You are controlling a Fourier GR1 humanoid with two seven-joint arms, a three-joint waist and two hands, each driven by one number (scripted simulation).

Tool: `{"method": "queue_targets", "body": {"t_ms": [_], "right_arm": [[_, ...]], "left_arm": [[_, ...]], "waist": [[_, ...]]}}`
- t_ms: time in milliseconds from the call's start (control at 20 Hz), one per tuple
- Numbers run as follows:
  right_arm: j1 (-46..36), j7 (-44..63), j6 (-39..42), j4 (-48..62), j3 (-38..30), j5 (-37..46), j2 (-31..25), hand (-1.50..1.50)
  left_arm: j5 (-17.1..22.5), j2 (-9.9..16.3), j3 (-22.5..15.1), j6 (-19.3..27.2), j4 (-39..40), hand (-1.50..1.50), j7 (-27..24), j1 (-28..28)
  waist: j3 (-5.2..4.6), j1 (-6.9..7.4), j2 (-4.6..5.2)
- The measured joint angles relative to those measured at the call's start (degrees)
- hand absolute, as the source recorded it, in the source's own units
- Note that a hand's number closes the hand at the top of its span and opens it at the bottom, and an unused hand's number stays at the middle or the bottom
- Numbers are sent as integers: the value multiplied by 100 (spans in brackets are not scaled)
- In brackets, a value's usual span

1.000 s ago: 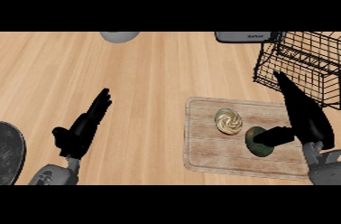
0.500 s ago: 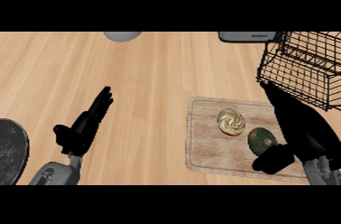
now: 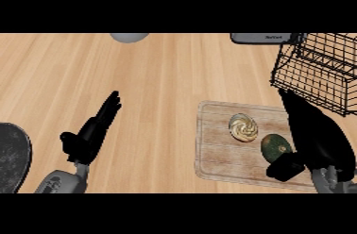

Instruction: Pick the squash from the cutting board and place it in the tiered basket

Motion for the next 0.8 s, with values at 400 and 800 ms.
{"method": "queue_targets", "body": {"t_ms": [400, 800], "right_arm": [[337, 26, -28, 355, 95, 356, 477, -150], [756, -197, -49, 710, -67, 825, 785, -150]], "left_arm": [[-12, -15, 64, -115, 18, 0, -27, 3], [-116, -102, 77, -128, 18, 0, -74, 66]], "waist": [[9, 23, 21], [15, 16, 24]]}}
